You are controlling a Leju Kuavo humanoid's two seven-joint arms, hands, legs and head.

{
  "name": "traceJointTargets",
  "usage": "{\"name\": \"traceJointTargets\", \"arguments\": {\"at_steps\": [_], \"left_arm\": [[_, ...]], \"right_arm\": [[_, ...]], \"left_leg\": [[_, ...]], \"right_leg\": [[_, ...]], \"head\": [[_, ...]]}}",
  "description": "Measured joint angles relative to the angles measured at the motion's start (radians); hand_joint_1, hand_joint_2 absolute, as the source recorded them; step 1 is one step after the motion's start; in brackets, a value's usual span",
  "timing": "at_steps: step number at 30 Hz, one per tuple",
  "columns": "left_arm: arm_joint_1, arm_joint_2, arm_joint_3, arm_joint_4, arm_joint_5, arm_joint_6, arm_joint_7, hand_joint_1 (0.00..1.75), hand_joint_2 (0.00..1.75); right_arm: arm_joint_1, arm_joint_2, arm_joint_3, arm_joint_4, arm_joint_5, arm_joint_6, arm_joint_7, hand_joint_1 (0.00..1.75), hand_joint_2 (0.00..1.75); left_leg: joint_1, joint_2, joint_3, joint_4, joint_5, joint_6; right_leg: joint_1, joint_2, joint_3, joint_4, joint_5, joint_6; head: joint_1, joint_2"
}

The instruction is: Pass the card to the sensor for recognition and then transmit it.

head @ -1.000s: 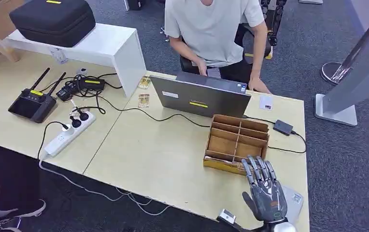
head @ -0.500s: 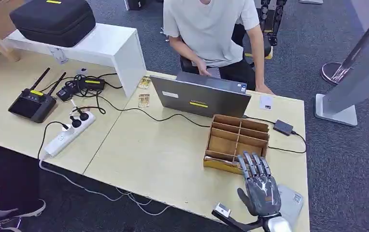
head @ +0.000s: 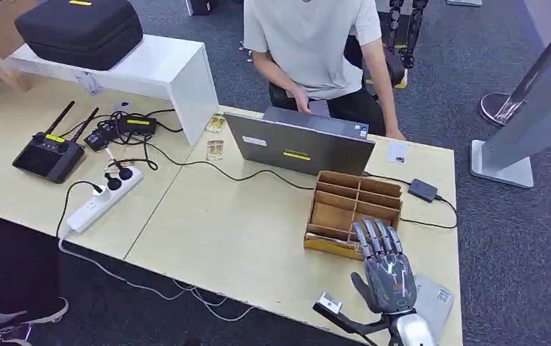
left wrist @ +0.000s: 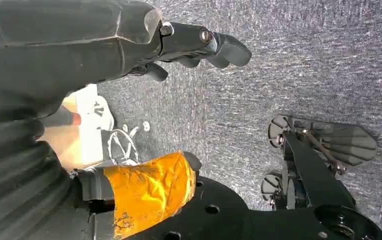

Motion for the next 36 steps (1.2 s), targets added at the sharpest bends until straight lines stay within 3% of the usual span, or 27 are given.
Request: {"name": "traceJointTargets", "arguments": {"at_steps": [23, 36], "left_arm": [[0.000, 0.000, 0.005, 0.000, 0.000, -0.001, 0.000, 0.00, 1.75], [0.000, 0.000, 0.005, 0.000, -0.001, -0.003, 0.000, 0.00, 1.75]], "right_arm": [[-0.052, 0.002, 0.005, 0.028, -0.006, 0.003, 0.050, 0.00, 1.75], [-0.112, 0.002, 0.005, 0.143, -0.016, 0.002, 0.070, 0.00, 1.75]], "left_leg": [[0.000, 0.000, 0.000, 0.000, 0.000, 0.000], [0.000, 0.000, 0.000, 0.000, 0.000, 0.000]], "right_leg": [[0.000, 0.000, 0.000, 0.000, 0.000, 0.000], [0.000, 0.000, 0.000, 0.000, 0.000, 0.000]], "head": [[0.000, 0.000], [0.000, 0.000]]}}
